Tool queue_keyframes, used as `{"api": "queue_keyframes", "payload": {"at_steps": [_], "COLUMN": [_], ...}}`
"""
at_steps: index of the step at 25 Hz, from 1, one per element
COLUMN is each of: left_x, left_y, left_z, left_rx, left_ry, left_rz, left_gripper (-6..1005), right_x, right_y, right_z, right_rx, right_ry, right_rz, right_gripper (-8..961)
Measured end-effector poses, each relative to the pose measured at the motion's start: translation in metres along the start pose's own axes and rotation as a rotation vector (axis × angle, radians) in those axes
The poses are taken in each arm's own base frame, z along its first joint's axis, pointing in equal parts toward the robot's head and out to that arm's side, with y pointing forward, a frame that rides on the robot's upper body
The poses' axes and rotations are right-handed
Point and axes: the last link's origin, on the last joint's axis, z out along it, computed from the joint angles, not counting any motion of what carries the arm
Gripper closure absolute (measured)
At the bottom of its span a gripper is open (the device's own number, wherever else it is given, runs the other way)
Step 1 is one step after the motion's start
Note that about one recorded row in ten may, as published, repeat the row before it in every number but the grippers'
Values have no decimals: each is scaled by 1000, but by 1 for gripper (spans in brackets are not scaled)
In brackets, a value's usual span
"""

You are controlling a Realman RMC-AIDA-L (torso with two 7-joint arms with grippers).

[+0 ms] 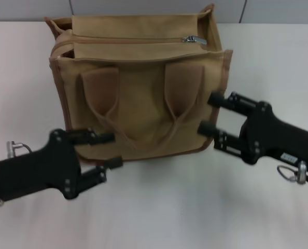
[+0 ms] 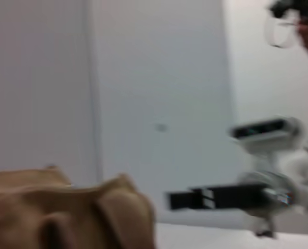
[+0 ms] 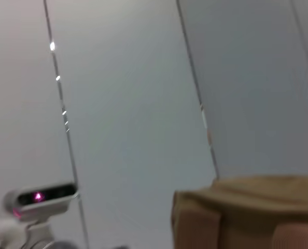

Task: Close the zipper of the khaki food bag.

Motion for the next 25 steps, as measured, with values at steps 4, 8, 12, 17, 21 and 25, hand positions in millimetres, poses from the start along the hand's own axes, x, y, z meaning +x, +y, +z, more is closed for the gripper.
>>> {"api": "queue_keyframes", "payload": {"at_steps": [4, 8, 12, 17, 21, 25], "left_x": [-3, -5, -11, -17, -19, -20], "left_y": [-1, 3, 10, 19, 22, 22], "left_z": [-1, -1, -1, -3, -3, -3], "left_rx": [28, -1, -41, -65, -62, -60], "left_ry": [5, -13, -47, -77, -76, -78], "left_rz": [-75, -91, -117, -142, -150, -150], "left_gripper": [462, 438, 384, 205, 205, 205], "right_x": [9, 16, 20, 22, 24, 25], "right_y": [11, 17, 20, 19, 17, 16], "right_z": [-6, -6, -6, -7, -5, -4], "right_rx": [-78, -138, -161, -148, -139, -134], "right_ry": [86, 151, 184, 194, 204, 208], "right_rz": [-11, 0, 13, 12, 4, -11], "right_gripper": [369, 208, 157, 157, 157, 157]}}
